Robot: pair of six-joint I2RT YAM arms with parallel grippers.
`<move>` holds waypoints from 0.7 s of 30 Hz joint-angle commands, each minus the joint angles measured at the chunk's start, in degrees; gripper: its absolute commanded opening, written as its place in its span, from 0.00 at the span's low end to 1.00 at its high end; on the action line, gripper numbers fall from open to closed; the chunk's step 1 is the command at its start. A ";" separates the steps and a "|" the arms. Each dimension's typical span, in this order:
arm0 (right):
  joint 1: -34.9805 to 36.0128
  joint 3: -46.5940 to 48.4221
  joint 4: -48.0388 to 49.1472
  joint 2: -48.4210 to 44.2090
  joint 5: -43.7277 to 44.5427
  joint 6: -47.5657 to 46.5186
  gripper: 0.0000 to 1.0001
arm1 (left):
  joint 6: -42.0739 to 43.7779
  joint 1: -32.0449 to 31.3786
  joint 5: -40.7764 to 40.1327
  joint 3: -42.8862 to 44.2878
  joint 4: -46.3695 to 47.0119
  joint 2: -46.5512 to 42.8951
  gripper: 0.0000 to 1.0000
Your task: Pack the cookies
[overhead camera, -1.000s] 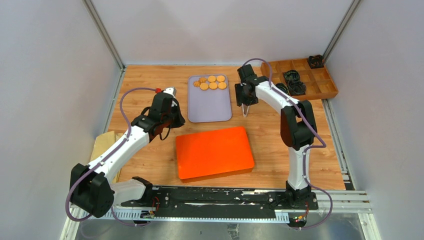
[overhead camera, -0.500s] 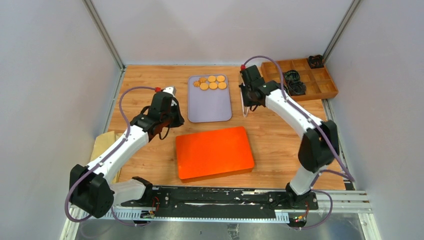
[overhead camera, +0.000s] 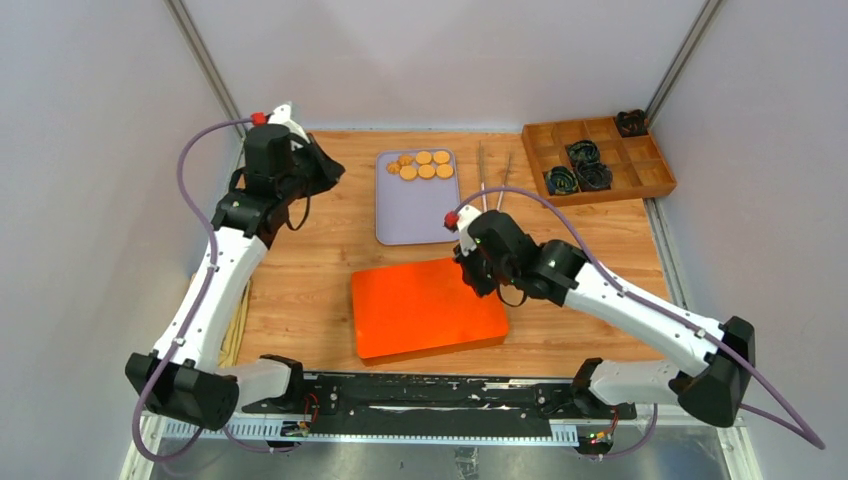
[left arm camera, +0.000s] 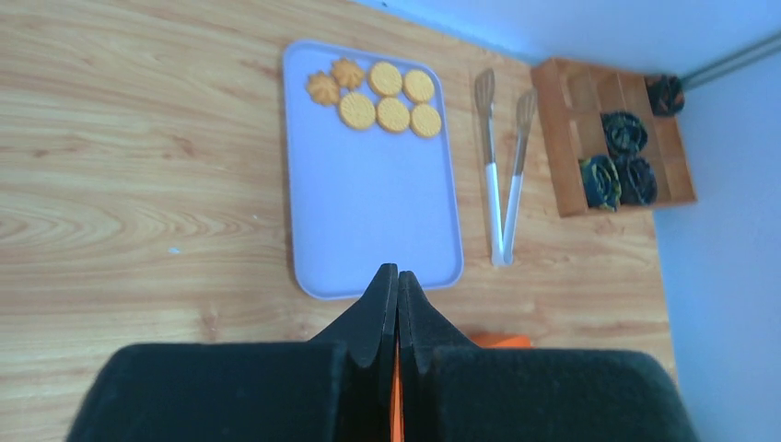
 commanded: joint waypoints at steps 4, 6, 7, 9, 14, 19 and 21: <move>10.85 -5.18 -0.88 -4.65 -15.89 0.07 0.00 | -1.25 3.91 2.76 1.57 -2.80 -4.14 0.00; 14.52 -5.30 -1.15 -3.34 -17.91 -1.38 0.00 | -1.33 3.91 3.24 0.72 -2.83 -4.54 0.00; 16.54 -4.99 -1.76 -2.17 -18.76 -2.25 0.00 | -1.40 3.91 3.53 0.42 -2.76 -4.68 0.00; 19.46 -4.70 -2.18 0.59 -19.73 -3.06 0.00 | -1.53 3.91 4.46 -0.09 -2.77 -4.74 0.00; 23.59 -2.53 -3.15 8.63 -22.52 -4.41 0.00 | -1.11 3.91 4.59 -1.03 -3.18 -6.04 0.00; 23.98 0.60 -2.77 15.75 -23.27 -6.48 0.00 | -0.45 3.91 3.74 -2.35 -3.64 -7.92 0.00; 23.98 2.77 -2.86 18.09 -22.02 -7.48 0.00 | -0.30 3.91 3.78 -2.84 -3.78 -8.20 0.00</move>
